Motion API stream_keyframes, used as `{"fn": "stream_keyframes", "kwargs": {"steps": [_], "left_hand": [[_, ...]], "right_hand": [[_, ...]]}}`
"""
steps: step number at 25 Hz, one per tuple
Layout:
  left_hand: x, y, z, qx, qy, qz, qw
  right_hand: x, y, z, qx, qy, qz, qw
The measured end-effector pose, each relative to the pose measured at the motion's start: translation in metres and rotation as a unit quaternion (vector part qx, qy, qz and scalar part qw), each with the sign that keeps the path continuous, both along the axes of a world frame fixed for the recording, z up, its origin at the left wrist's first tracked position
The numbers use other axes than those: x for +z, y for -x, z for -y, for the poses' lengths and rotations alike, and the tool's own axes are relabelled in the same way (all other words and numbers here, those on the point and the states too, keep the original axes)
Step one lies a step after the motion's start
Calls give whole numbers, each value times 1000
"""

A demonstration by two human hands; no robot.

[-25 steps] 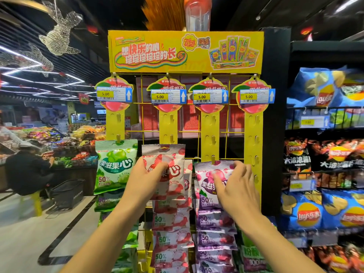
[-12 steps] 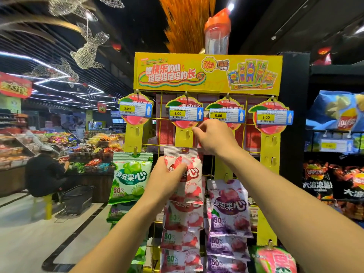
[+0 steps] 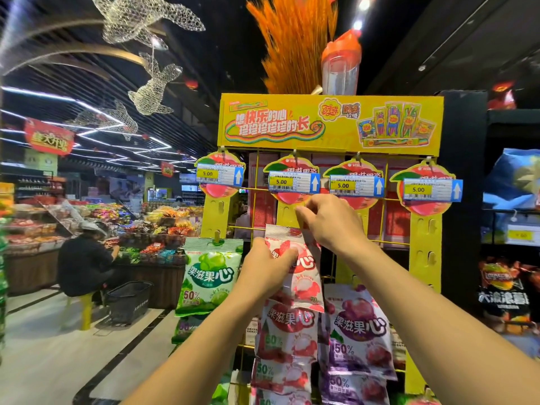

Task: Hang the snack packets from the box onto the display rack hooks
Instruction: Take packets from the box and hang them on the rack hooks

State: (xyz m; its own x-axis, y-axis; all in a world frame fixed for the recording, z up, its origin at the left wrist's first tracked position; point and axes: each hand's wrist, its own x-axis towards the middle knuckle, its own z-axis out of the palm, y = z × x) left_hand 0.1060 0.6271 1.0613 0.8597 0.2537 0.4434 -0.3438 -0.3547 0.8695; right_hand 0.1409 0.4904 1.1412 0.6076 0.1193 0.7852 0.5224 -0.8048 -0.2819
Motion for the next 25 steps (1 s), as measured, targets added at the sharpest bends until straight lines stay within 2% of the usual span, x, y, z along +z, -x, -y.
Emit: {"fn": "stream_keyframes", "kwargs": {"steps": [13, 17, 22, 25], "left_hand": [[-18, 12, -2, 65, -37, -34, 997], [-23, 22, 2, 109, -146, -1, 983], [-30, 28, 5, 188, -296, 31, 936], [-35, 31, 0, 192, -321, 33, 927]], "right_hand": [[0, 5, 0, -13, 5, 1, 1000], [0, 6, -1, -21, 10, 1, 1000], [-2, 6, -4, -32, 5, 1, 999], [-4, 9, -7, -46, 3, -1, 999]]}}
